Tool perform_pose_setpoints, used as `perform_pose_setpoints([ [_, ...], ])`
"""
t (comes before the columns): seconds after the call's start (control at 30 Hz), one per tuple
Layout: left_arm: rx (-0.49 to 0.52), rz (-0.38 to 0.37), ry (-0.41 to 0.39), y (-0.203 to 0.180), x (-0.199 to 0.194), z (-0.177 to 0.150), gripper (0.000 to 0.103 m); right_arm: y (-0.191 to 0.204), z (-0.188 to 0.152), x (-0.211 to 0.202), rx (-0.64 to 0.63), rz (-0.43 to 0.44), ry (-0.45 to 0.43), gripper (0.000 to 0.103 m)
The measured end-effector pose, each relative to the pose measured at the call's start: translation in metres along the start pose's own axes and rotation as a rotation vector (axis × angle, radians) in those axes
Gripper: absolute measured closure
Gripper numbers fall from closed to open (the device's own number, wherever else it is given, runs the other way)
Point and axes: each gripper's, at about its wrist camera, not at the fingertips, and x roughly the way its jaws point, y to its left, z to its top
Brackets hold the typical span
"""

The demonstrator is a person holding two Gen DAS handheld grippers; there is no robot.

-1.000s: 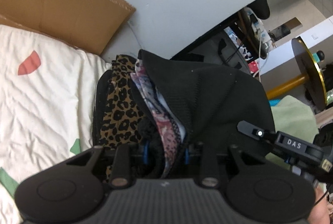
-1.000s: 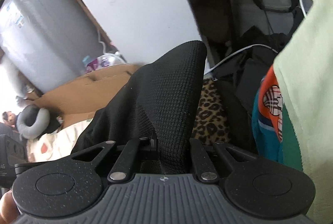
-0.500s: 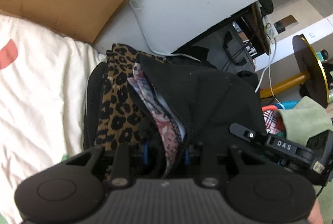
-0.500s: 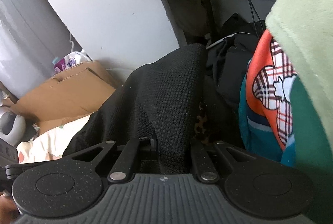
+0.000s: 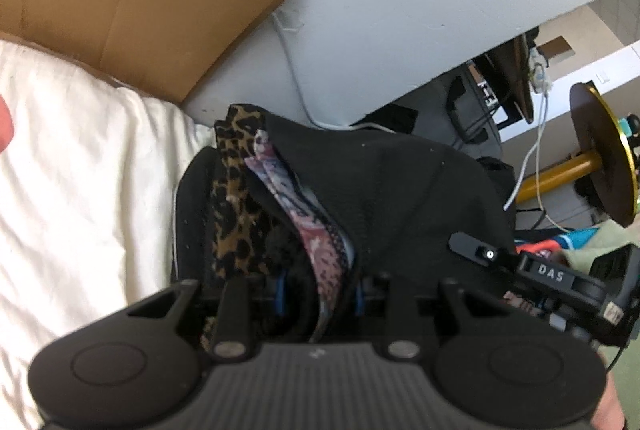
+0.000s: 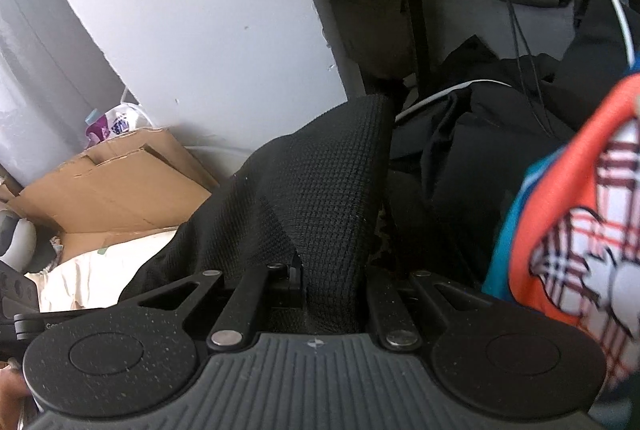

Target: Fold clothes

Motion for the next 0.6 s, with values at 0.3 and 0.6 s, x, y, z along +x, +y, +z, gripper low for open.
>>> perform_pose_setpoints([
  [0.3, 0.044, 0.047, 0.009, 0.003, 0.025, 0.019, 0.071, -0.015, 0.015, 0.045, -0.024, -0.027, 0.048, 0.095],
  [0.6, 0.007, 0.066, 0.027, 0.021, 0.037, 0.022, 0.071, -0.024, 0.029, 0.080, -0.076, -0.174, 0.109, 0.073],
])
